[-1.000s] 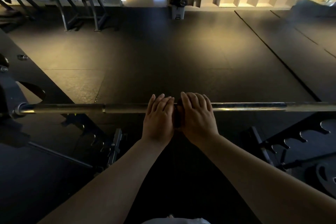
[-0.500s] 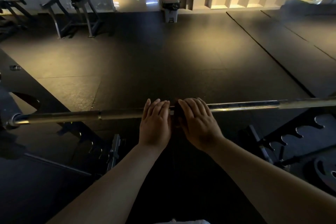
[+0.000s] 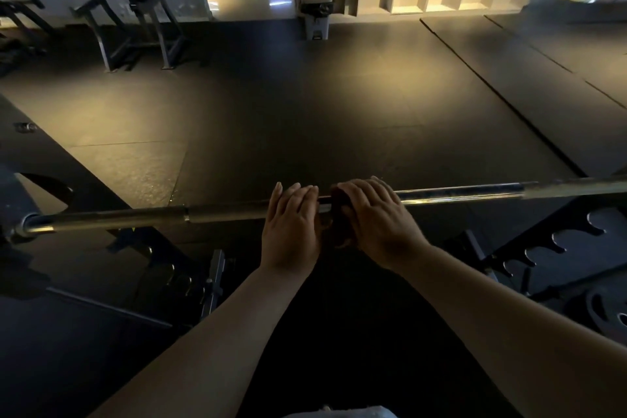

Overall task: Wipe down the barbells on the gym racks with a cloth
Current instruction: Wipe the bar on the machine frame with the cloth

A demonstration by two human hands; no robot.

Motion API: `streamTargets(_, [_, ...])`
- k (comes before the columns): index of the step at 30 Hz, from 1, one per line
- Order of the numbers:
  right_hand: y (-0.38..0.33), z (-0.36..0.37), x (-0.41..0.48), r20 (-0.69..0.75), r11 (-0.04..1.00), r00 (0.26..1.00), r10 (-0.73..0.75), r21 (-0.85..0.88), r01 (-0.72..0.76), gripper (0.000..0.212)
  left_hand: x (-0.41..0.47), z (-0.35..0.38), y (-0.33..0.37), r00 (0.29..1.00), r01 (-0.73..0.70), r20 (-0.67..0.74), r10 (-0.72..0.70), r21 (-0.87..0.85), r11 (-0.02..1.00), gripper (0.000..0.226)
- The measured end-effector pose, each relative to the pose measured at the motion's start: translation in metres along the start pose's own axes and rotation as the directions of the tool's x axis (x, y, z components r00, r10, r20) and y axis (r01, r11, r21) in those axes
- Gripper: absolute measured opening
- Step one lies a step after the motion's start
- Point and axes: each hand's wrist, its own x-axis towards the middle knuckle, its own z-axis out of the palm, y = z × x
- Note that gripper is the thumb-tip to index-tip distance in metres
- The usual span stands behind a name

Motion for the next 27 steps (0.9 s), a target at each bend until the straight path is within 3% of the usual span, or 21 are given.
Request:
streamTargets(6, [-0.021,0.011,-0.002,-0.083,0.989,0.986,0.147,0.045,-0.144,0.055,0.001,0.004,0.005,0.998,0.044,-0.033,-0.043,0.005,0.999,0.047])
streamTargets(10, [-0.019,0.015,0.004,0.001,0.995,0.998,0.063,-0.072,-0.063,0.081,-0.002,0.002,0.006,1.0,0.028,-0.005,-0.028,0.01,1.0,0.056])
streamTargets(12, [-0.004,0.01,-0.001,-0.028,0.99,1.0,0.002,-0.142,-0.006,0.067,-0.001,0.001,0.006,1.0,0.018,-0.001,-0.018,0.008,1.0,0.055])
streamTargets(15, [-0.002,0.007,-0.005,-0.112,0.985,0.992,0.062,-0.154,-0.079,0.057,0.004,0.0,0.008,1.0,0.006,0.007,-0.006,-0.005,1.0,0.048])
streamTargets(18, [-0.025,0.017,-0.002,-0.062,0.978,0.981,0.184,-0.086,-0.189,0.071,0.007,0.001,0.015,0.999,0.011,0.035,-0.01,-0.025,1.0,0.05])
streamTargets(23, [-0.005,0.01,-0.006,-0.035,0.995,0.999,0.005,-0.096,-0.008,0.076,0.005,0.001,0.016,0.999,0.018,0.039,-0.019,0.004,1.0,0.051])
streamTargets(27, [-0.001,-0.001,0.019,0.08,0.986,0.995,0.066,-0.157,-0.053,0.068,0.008,0.003,0.022,0.997,0.029,0.076,-0.032,0.05,0.998,0.058])
